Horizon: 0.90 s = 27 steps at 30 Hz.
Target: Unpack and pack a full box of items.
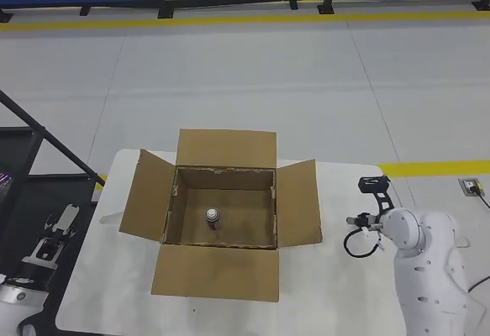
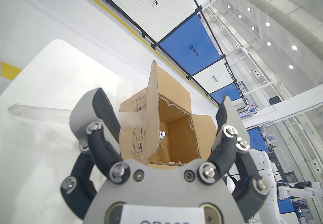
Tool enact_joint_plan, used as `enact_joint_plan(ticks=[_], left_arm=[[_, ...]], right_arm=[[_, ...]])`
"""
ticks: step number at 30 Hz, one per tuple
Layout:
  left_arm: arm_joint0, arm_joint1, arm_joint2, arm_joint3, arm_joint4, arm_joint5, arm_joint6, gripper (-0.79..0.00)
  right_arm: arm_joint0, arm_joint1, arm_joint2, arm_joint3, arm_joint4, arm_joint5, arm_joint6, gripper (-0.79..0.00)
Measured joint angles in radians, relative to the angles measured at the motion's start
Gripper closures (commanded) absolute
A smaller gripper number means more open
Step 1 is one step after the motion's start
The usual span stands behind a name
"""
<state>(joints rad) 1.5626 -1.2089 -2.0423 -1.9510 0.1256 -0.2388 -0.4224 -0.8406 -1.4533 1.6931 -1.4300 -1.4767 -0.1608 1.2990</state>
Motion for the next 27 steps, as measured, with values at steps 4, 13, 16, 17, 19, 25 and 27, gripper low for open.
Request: enact_joint_plan(ticks=[4, 13, 16, 17, 19, 25, 27], left_arm=[[0.000, 0.000, 0.000, 0.000, 0.000, 0.000, 0.000, -0.785], [0.000, 0.000, 0.000, 0.000, 0.000, 0.000, 0.000, -0.785], [0.000, 0.000, 0.000, 0.000, 0.000, 0.000, 0.000, -0.785], [0.000, 0.000, 0.000, 0.000, 0.000, 0.000, 0.000, -0.785], [0.000, 0.000, 0.000, 0.000, 0.000, 0.000, 0.000, -0.785], [0.000, 0.000, 0.000, 0.000, 0.000, 0.000, 0.000, -0.785], [0.000, 0.000, 0.000, 0.000, 0.000, 0.000, 0.000, -0.785]], right_arm=[[0.004, 0.007, 0.003, -0.003, 0.002, 0.005, -0.001, 0.000], [-0.032, 0.018, 0.003, -0.232, 0.045, 0.023, -0.002, 0.000], [-0.042, 0.018, -0.020, -0.396, 0.072, 0.041, 0.013, 0.000], [-0.041, 0.018, -0.032, -0.444, 0.079, 0.047, 0.019, 0.000], [-0.032, 0.017, -0.070, -0.542, 0.094, 0.057, 0.038, 0.000], [0.038, 0.010, -0.235, -0.677, 0.130, 0.075, 0.094, 0.000], [0.065, 0.006, -0.295, -0.678, 0.127, 0.083, 0.104, 0.000]])
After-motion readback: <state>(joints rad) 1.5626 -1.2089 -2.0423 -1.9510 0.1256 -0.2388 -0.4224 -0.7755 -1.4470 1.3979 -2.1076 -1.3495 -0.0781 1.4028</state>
